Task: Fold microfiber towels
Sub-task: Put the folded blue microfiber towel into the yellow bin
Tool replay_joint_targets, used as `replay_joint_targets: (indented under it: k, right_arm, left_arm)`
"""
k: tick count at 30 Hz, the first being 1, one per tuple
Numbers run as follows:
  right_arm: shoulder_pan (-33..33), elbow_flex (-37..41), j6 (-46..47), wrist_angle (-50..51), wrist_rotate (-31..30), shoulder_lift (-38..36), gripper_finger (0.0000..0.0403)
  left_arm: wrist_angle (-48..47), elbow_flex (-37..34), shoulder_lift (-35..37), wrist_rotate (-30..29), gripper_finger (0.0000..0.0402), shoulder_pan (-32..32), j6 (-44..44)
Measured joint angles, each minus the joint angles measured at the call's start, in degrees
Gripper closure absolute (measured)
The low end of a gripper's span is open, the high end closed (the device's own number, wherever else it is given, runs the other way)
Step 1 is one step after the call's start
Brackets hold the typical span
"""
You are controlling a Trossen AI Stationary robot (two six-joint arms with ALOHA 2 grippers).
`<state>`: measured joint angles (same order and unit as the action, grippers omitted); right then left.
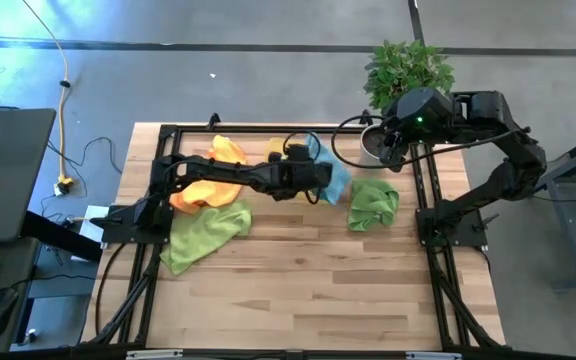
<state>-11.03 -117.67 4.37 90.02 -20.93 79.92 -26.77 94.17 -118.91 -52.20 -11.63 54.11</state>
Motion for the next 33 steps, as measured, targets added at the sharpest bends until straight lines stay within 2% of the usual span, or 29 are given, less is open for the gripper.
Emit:
replay_joint_targets:
  k: [9,14,21,28,33]
  right_arm:
    - [0.0,0.0,-0.3,0.0,0.0,0.0,0.025]
    - [0.0,0.0,1.1,-0.3,0.0,0.0,0.025]
    - [0.0,0.0,2.2,-0.6,-0.3,0.0,0.025]
    - [0.0,0.0,3.3,-1.1,-0.5,0.0,0.025]
    - [0.0,0.0,4.6,-1.0,0.1,0.0,0.025]
  left_arm:
    - [-1.1,-5.8,-0.6,-0.1,0.0396,-2.2,6.9]
    - [-0.9,-11.0,-0.6,-4.2,0.0396,-2.3,14.3]
    - [-1.0,-13.3,-0.7,2.8,0.0382,-3.0,14.3]
    - [-0.4,-13.4,-0.1,4.7,0.0313,-3.4,2.7]
    - [-2.4,-13.2,3.5,5.7,0.0259,-3.7,-5.0]
